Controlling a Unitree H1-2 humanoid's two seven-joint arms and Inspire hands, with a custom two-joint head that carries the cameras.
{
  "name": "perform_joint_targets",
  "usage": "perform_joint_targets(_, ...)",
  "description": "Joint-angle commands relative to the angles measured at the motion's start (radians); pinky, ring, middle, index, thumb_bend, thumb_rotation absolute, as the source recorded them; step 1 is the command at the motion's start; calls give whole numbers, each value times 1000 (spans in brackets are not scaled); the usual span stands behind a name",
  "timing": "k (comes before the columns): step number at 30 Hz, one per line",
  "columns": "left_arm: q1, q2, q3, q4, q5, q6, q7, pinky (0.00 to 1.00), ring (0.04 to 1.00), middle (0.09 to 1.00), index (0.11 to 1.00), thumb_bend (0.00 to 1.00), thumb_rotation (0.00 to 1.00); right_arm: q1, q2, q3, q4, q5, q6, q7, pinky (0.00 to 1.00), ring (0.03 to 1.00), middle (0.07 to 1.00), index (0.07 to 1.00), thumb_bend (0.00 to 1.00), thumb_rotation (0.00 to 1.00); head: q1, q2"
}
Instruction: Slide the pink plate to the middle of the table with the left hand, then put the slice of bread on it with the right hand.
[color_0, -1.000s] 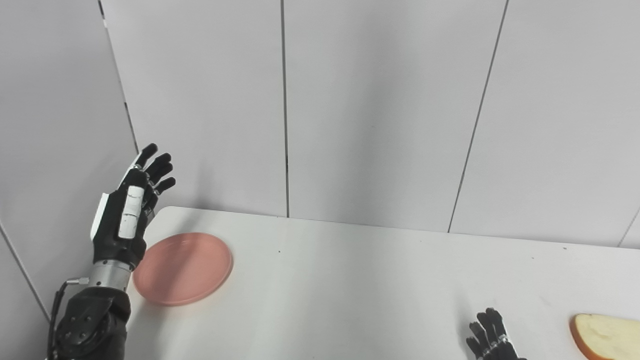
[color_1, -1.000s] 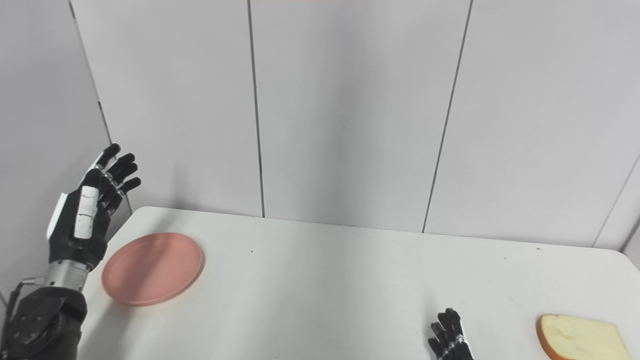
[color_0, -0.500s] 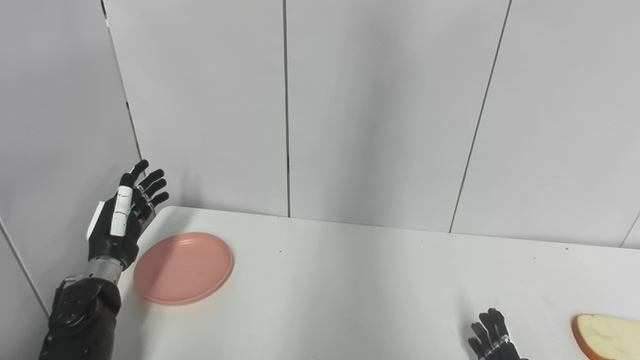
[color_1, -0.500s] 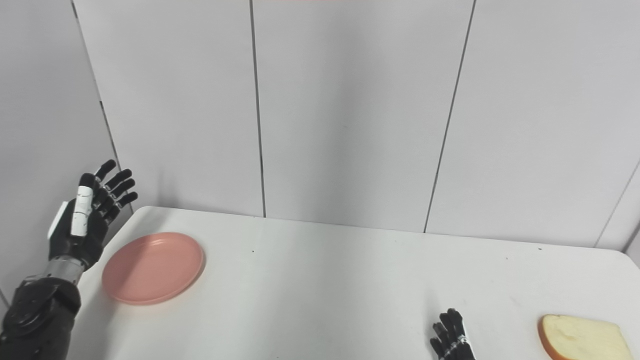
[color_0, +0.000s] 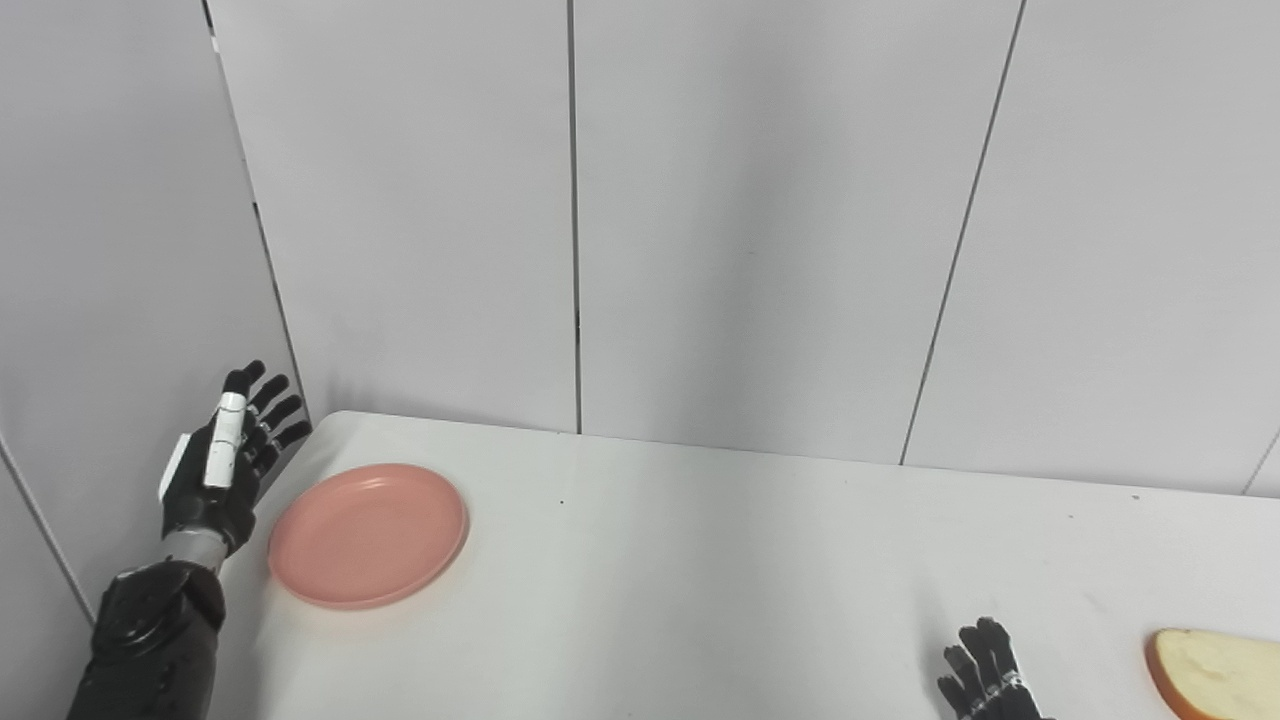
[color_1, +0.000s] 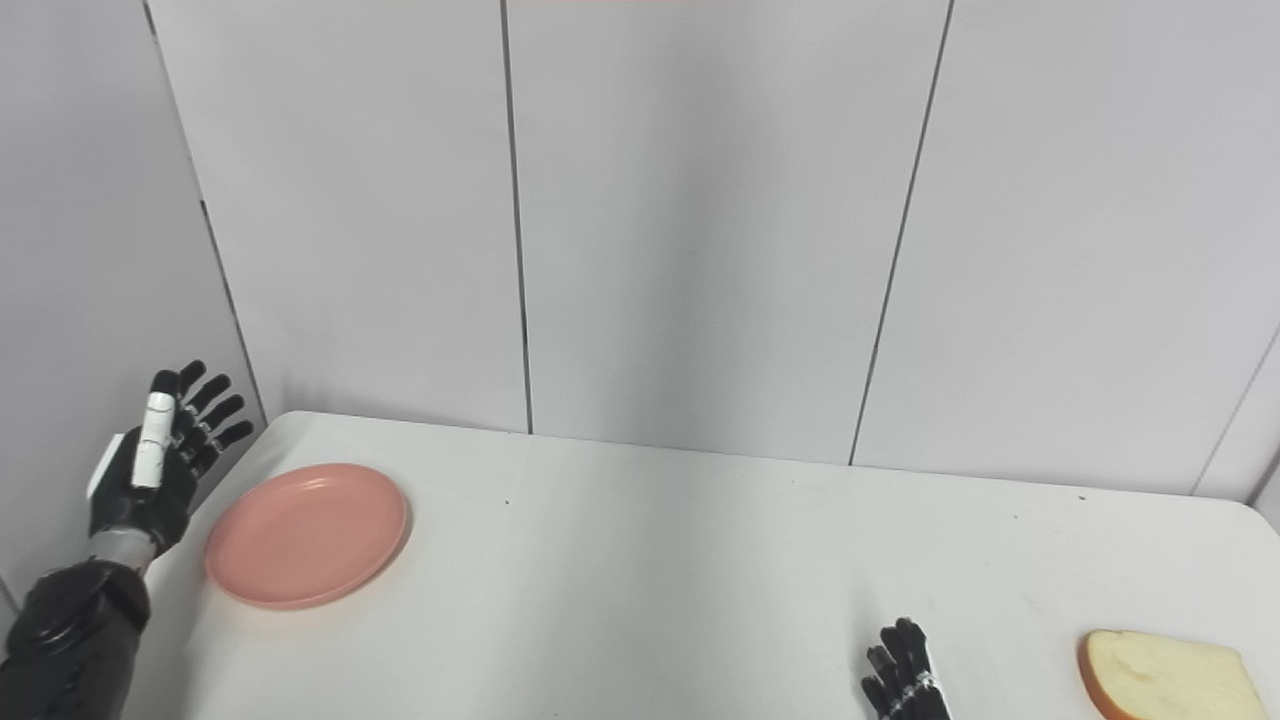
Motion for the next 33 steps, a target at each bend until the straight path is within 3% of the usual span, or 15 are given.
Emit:
perform_joint_targets(1, -92, 61, 1, 23, 19, -93, 2, 805, 873, 893, 925, 946, 818, 83, 11, -12, 164, 3, -23, 2, 1000, 1000, 1000, 1000, 767, 1000, -1, 1)
perform_joint_targets(8, -107, 72, -4, 120, 39, -144, 27, 786, 839, 862, 888, 895, 775, 84, 11, -14, 164, 5, -26, 3, 1000, 1000, 1000, 1000, 766, 1000, -2, 3)
perform_joint_targets(16, -92, 70, -2, 149, 44, -156, 30, 771, 830, 874, 888, 904, 757, 86, 10, -15, 164, 3, -26, 3, 1000, 995, 1000, 1000, 771, 1000, -4, 4)
perform_joint_targets(29, -45, 16, -14, 162, 44, -179, 21, 735, 815, 852, 873, 982, 727, 92, 9, -12, 151, -1, -19, 1, 1000, 992, 998, 1000, 774, 1000, -11, 12)
perform_joint_targets(33, -36, -2, -31, 149, 55, -172, 20, 724, 810, 863, 890, 946, 753, 93, 11, -12, 148, -2, -18, -1, 1000, 988, 995, 1000, 772, 1000, -13, 14)
